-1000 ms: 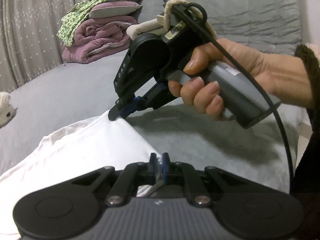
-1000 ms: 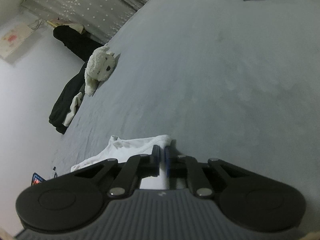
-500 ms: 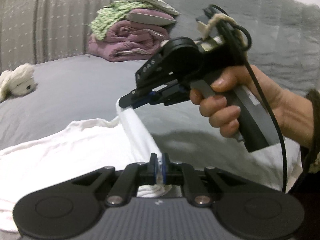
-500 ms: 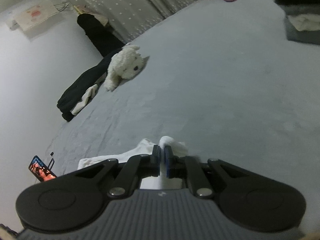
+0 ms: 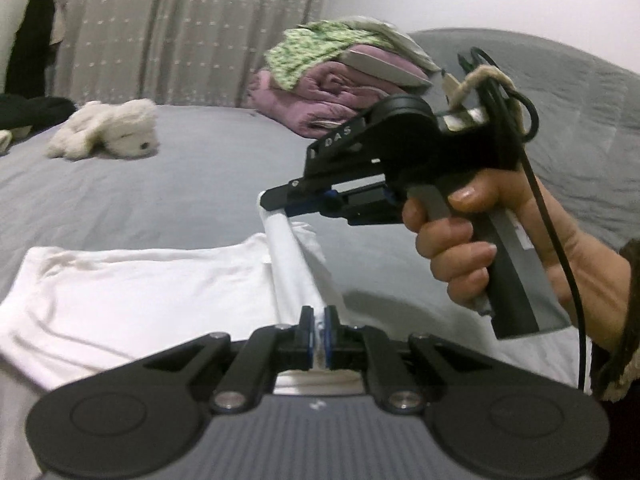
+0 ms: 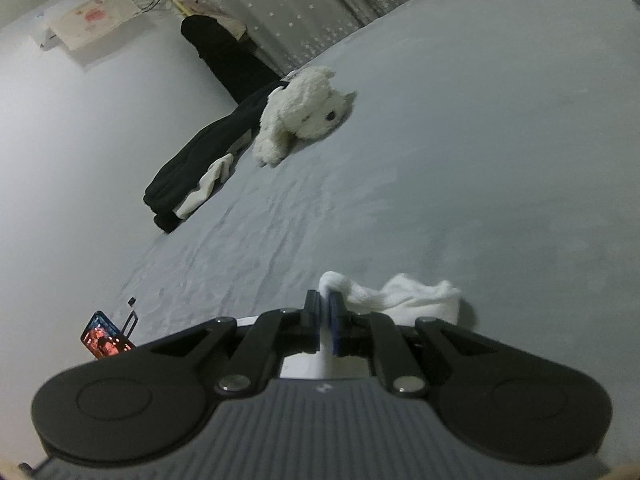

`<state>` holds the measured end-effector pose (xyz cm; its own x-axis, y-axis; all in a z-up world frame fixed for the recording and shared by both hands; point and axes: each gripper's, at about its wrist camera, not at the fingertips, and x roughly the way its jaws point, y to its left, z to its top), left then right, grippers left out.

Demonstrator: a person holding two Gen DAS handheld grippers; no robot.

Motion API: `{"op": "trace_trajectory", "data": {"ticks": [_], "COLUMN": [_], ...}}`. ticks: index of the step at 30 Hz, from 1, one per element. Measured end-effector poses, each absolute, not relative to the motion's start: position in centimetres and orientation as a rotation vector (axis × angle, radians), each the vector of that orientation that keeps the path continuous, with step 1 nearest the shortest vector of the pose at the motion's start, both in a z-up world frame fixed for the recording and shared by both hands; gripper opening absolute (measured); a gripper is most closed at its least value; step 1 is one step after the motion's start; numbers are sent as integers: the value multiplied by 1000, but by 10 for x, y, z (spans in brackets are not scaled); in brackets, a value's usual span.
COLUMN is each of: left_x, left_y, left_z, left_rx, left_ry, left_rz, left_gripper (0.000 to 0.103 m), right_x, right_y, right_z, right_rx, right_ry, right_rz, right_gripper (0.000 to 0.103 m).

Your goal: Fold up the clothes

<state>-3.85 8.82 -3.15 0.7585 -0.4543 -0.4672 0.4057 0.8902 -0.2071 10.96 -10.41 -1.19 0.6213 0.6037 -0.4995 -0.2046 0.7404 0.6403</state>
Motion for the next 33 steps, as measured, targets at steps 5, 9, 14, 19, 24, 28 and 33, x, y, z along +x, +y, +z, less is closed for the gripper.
{"op": "trace_trajectory", "data": {"ticks": [5,9,14,19,24,28,33], "left_x": [-41,-39,-36,-35,-36,-36,-36], "left_y": [116,140,162,176,188,199,214], "left_z": [-33,-35,-37,-40,-43,-45,-46], "left_rx": [-130,-172,-200,-223,-243,-254,-282], "left_ry": [529,532,531,538,539,533,531], "left_rz": [-417,-370,-320,-287,-250,-220,-175], "left_gripper": [4,4,4,4,4,4,4], "right_x": [113,116,120,121,126,130,133], "right_y": [-79,-58,-33,-18,-2,11,24], "right_z": [-10,-12,-16,-21,-20,-21,-21], "right_rx": [562,544,524,495,476,456,449], "right_ry": [767,772,781,792,791,789,788], "right_rz": [522,545,567,563,560,567,581], "right_gripper": [8,8,8,8,8,8,8]}}
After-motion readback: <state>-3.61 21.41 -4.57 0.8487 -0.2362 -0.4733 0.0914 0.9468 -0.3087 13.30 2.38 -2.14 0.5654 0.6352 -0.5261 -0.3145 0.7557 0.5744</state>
